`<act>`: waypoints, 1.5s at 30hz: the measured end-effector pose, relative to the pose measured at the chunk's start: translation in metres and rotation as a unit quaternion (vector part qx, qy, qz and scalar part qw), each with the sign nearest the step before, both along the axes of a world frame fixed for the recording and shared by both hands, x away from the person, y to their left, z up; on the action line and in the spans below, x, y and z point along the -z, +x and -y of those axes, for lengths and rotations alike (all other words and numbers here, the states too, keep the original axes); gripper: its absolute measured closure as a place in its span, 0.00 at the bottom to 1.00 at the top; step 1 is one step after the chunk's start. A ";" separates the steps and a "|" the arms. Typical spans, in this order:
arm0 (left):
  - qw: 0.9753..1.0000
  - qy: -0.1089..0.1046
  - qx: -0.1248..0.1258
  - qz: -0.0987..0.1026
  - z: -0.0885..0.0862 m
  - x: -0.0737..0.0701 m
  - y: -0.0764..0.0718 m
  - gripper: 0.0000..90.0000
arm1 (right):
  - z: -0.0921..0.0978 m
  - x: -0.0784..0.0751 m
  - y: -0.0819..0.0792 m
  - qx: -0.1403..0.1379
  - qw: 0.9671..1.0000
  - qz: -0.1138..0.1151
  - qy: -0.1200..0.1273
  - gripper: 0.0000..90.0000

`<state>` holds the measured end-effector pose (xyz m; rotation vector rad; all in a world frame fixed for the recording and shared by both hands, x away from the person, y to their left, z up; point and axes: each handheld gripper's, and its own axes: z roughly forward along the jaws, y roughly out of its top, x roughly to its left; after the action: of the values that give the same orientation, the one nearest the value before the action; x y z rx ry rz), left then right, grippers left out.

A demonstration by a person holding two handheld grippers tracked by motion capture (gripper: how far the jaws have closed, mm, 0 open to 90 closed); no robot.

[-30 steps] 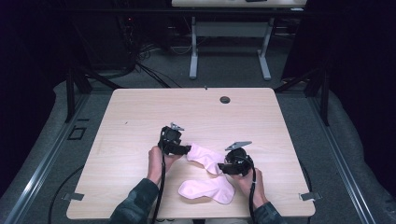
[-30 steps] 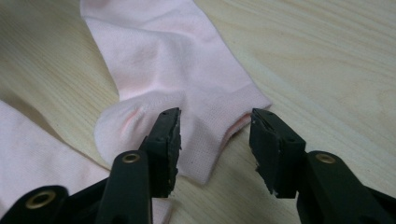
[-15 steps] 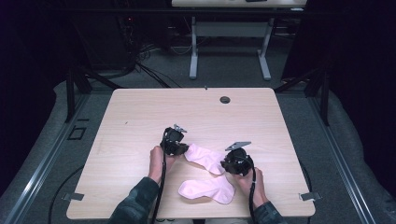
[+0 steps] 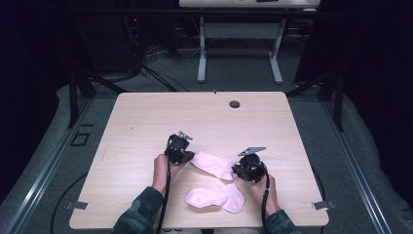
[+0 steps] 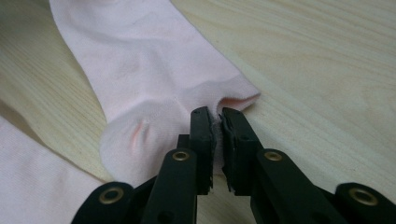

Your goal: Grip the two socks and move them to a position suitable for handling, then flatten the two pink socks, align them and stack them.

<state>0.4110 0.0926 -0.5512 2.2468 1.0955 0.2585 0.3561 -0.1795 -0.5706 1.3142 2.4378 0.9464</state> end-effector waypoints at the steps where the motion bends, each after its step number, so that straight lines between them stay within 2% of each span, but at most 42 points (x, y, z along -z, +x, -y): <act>1: 1.000 -0.001 0.000 0.000 0.000 0.000 -0.001 0.98 | -0.001 0.000 0.000 0.002 1.000 0.001 0.004 0.92; 13: 1.000 -0.010 0.003 0.012 -0.002 -0.009 -0.006 0.98 | 0.002 -0.002 0.000 -0.003 1.000 0.002 0.000 0.93; 14: 1.000 -0.012 0.002 0.014 -0.003 -0.011 -0.007 0.98 | 0.001 -0.002 0.000 -0.001 1.000 0.004 0.008 0.93; 20: 0.999 -0.017 0.002 0.027 -0.005 -0.028 -0.016 0.98 | 0.007 -0.020 -0.006 -0.008 1.000 0.014 0.021 0.93; 26: 0.999 -0.033 -0.002 0.034 -0.011 -0.040 -0.030 0.98 | 0.012 -0.037 -0.014 -0.016 0.999 0.023 0.039 0.93; 31: 0.998 -0.051 -0.008 0.033 -0.014 -0.044 -0.040 0.98 | 0.015 -0.046 -0.022 -0.026 0.998 0.028 0.042 0.93; 32: 0.998 -0.054 -0.008 0.030 -0.015 -0.044 -0.042 0.98 | 0.016 -0.047 -0.023 -0.025 0.999 0.019 0.042 0.93; 38: 0.998 -0.055 -0.004 0.023 -0.015 -0.040 -0.052 0.98 | 0.021 -0.049 -0.028 -0.039 0.998 0.013 0.040 0.93; 39: 0.998 -0.057 -0.001 0.023 -0.016 -0.040 -0.053 0.98 | 0.022 -0.049 -0.029 -0.040 0.998 0.011 0.047 0.93; 45: 0.998 -0.064 0.001 0.022 -0.018 -0.046 -0.066 0.98 | 0.024 -0.055 -0.038 -0.046 0.998 0.014 0.046 0.93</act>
<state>0.3453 0.1106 -0.5049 2.1184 1.0578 0.2290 0.3177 -0.2034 -0.5157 1.2182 2.4799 1.1032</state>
